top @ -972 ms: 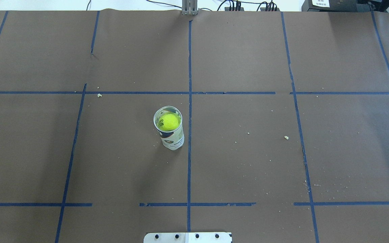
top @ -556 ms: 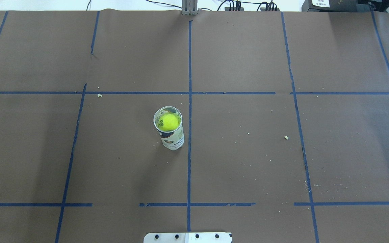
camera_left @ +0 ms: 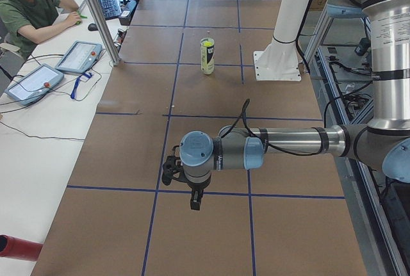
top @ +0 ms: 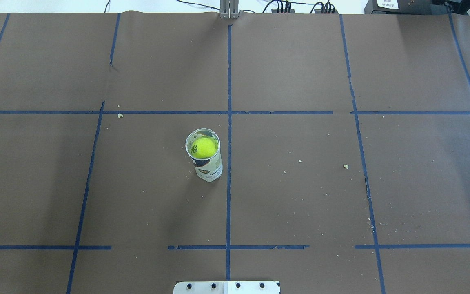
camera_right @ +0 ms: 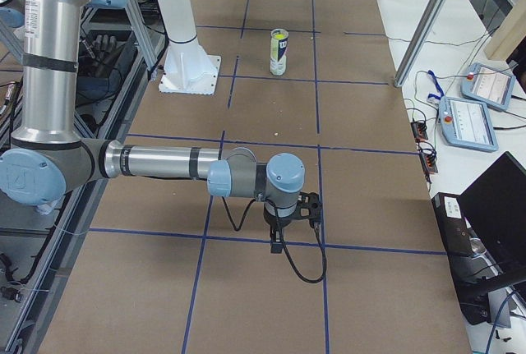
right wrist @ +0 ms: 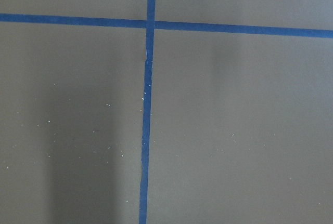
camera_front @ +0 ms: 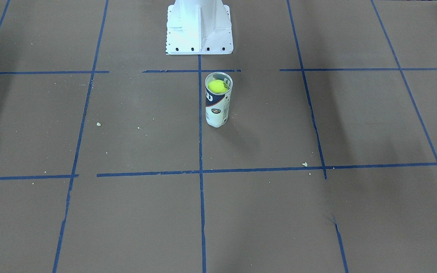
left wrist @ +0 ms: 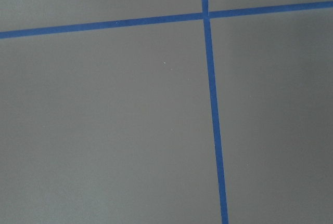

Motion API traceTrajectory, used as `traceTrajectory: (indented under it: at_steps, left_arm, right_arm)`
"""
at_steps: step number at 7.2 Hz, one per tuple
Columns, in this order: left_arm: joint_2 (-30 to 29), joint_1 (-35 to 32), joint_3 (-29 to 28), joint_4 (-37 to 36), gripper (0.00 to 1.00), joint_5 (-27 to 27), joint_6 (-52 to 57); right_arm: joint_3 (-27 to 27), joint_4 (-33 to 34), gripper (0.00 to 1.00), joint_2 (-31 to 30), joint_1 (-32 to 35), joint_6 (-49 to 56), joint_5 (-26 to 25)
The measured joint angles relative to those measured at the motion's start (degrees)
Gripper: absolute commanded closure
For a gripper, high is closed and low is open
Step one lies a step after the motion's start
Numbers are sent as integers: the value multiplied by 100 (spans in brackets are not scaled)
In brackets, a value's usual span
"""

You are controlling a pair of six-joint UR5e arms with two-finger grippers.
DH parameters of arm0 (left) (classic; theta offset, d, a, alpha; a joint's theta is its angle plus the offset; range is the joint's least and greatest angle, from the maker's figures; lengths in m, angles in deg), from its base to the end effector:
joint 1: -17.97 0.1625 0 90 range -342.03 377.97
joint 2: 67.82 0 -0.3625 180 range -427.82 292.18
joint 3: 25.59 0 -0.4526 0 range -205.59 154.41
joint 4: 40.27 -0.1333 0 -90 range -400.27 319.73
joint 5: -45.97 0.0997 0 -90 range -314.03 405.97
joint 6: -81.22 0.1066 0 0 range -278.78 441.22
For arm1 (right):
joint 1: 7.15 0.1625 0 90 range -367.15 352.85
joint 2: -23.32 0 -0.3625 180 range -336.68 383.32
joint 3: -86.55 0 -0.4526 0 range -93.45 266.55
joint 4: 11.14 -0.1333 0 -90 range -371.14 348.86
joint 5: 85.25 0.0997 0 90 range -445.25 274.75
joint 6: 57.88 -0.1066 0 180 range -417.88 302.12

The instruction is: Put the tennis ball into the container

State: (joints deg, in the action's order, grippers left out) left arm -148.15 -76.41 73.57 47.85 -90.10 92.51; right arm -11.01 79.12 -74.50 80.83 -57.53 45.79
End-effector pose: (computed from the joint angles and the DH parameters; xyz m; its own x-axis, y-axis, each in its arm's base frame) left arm -0.0936 -0.4825 0.6019 0.6911 0.1137 -0.7138 -0.0602 0.9932 0.1000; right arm 0.0456 -0.5042 0.6050 0.7538 -0.0267 0.6566 0.0399 0.9992 -0.0051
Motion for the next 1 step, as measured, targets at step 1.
traceTrajectory:
  at_steps: [1]
  left_arm:
    - [0, -5, 48, 0, 0, 1, 2]
  right_arm:
    - [0, 0, 0, 0, 0, 0, 0]
